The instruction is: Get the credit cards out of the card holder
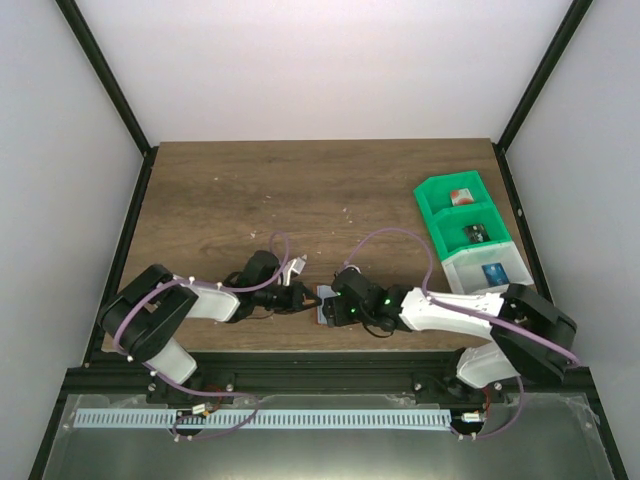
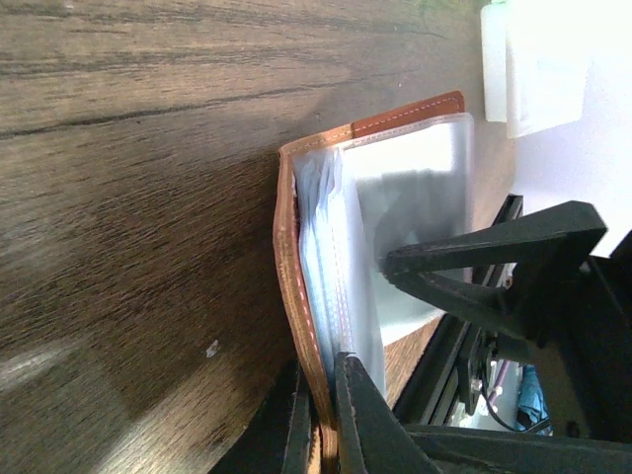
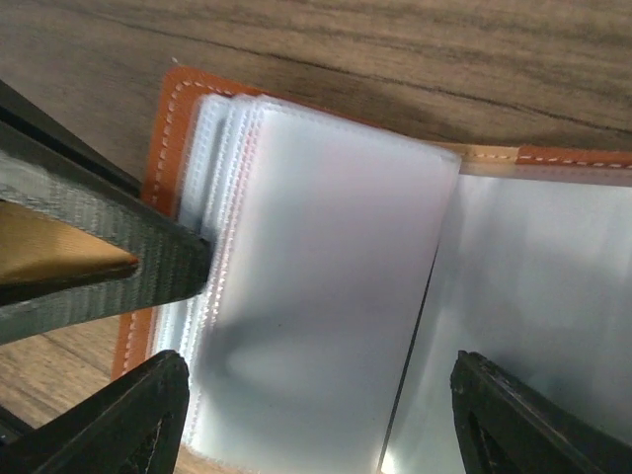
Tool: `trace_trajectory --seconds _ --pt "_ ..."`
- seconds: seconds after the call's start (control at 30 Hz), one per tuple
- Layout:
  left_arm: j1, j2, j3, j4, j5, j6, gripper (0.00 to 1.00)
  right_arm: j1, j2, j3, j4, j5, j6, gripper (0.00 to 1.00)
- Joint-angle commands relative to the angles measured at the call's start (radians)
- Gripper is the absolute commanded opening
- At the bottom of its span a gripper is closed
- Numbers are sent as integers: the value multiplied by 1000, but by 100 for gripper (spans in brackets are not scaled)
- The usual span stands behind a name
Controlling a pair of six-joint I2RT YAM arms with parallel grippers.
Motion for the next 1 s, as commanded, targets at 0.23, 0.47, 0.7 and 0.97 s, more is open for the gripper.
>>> trace_trajectory --seconds 0.23,0.47,0.7,0.97 --pt "-13 -18 -6 -6 -21 6 0 12 62 17 47 5 1 69" --pt "-14 -21 -10 -14 -24 14 0 12 78 1 38 32 7 59" --pt "-13 -21 -16 -18 -24 18 0 13 70 -1 5 71 9 54" --pt "-13 -20 -18 -36 -36 30 0 12 51 -8 -23 102 9 52"
